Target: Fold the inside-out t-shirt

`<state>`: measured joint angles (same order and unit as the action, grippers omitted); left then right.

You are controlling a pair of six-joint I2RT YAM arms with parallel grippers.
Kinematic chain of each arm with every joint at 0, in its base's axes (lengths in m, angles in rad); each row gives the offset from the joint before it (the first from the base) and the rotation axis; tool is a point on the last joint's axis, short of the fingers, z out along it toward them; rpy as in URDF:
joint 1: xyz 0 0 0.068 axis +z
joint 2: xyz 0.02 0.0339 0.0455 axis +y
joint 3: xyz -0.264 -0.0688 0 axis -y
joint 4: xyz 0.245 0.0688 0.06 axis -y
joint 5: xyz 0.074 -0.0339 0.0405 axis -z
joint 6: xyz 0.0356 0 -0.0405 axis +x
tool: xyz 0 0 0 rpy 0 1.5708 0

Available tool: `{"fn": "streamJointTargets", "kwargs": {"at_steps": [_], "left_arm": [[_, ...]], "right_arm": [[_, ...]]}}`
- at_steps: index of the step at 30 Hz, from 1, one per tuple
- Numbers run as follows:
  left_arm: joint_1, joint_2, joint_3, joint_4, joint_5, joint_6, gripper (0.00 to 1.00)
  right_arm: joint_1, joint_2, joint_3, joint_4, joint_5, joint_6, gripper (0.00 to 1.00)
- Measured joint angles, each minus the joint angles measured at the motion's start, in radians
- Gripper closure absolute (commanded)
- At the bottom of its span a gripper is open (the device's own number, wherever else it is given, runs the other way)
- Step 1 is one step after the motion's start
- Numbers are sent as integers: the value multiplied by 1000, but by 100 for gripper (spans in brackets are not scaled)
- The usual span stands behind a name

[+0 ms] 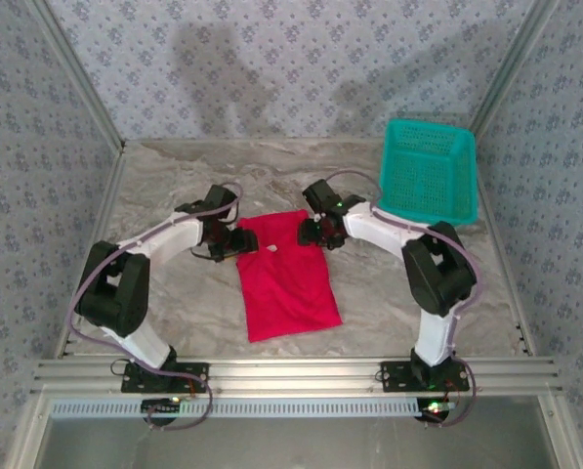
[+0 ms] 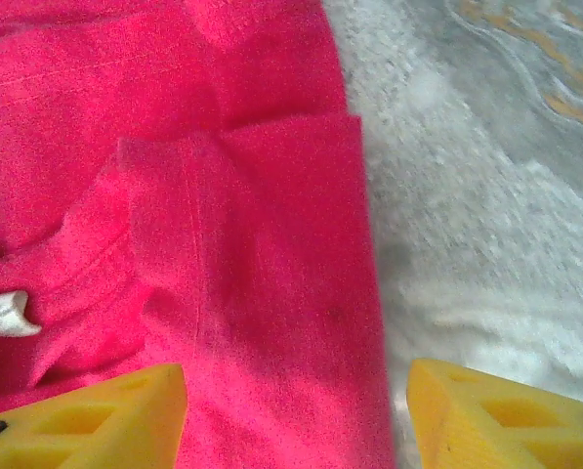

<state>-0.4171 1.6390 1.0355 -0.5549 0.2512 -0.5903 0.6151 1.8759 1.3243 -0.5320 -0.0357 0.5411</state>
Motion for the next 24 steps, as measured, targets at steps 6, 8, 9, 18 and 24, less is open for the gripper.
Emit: {"fn": "streamJointTargets", "kwargs": {"at_steps": [6,8,9,18,24], "left_arm": [[0,30,-60,67,49,-40,48],[0,46,-60,88,55,-56,61],[0,51,-60,93,56,-55,67],[0,35,-59,81,37,-74,96],[-26,-36,-11,3,-22,-72,100]], "right_arm": [[-2,98,71,-11,-31,-60,47],[-2,107,75,-11,-37,-70,63],[-2,109,75,-12,-39,-69,68],[-2,103,75,-44,-40,-64,100],[1,58,75,-81,-39,-63,100]]}}
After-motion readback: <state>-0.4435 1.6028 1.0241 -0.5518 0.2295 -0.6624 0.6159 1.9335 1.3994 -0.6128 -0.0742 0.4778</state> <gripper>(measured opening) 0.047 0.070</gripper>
